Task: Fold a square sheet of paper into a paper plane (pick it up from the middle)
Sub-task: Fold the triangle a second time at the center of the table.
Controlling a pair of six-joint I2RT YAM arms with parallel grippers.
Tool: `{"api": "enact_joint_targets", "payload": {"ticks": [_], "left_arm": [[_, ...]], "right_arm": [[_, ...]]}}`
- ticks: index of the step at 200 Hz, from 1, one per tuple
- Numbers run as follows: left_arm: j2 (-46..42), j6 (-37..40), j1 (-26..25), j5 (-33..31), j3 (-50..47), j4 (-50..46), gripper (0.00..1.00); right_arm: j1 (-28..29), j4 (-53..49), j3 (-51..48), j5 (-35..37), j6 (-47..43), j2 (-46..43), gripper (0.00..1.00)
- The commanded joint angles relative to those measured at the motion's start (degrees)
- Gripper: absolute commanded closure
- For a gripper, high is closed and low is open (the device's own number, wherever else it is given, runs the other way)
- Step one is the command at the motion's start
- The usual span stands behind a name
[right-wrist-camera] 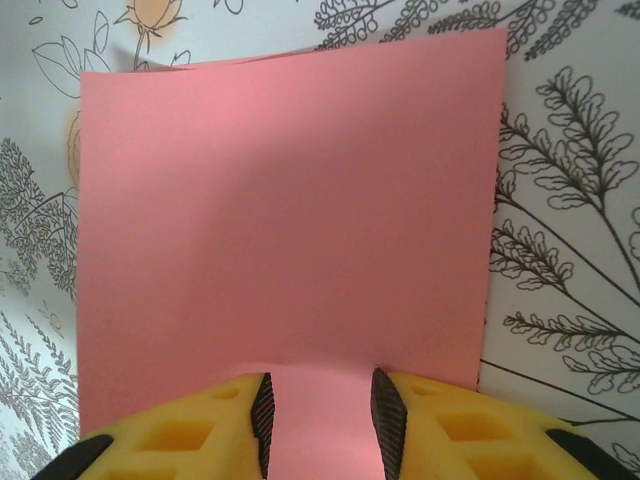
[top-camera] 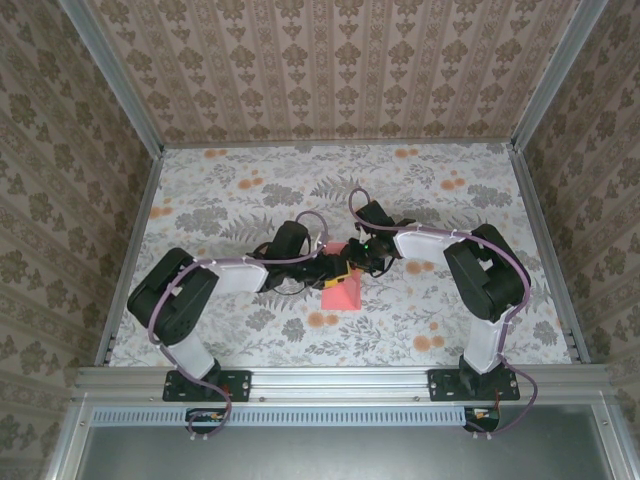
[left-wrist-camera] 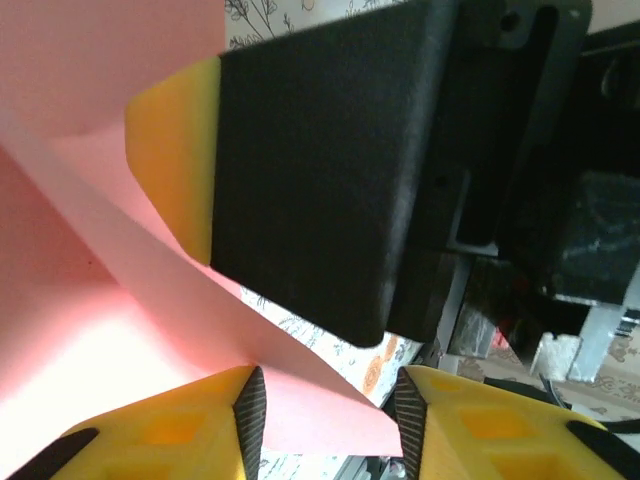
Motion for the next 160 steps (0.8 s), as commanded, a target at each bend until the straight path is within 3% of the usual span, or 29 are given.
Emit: {"api": "enact_joint_targets", "payload": {"ticks": [1,75,112,160], "left_arm": [[1.2,-0.6,0.2,0.9,1.8,1.6,0.56],[2.9,-0.2,0.6,-0.4,0.9,1.6,0.54],[3.6,-0.4,0.8,-0.5,1.0,2.0,0.56],[4.1,-0.7,1.0,-0.7,1.0,2.0,0.59]], "right_arm": [[-1.0,-2.9,-0.1,0.7,1.3,1.9,0.63],[-5.1,5.9,-3.3,-12.5,2.9,-7.0,0.49],[-6.1,6.9,-8.5,-13.2,2.5,-13.3,0.47],[-6.1,8.4,-17.4,-13.0,-5.6,-22.2,0.49]]}}
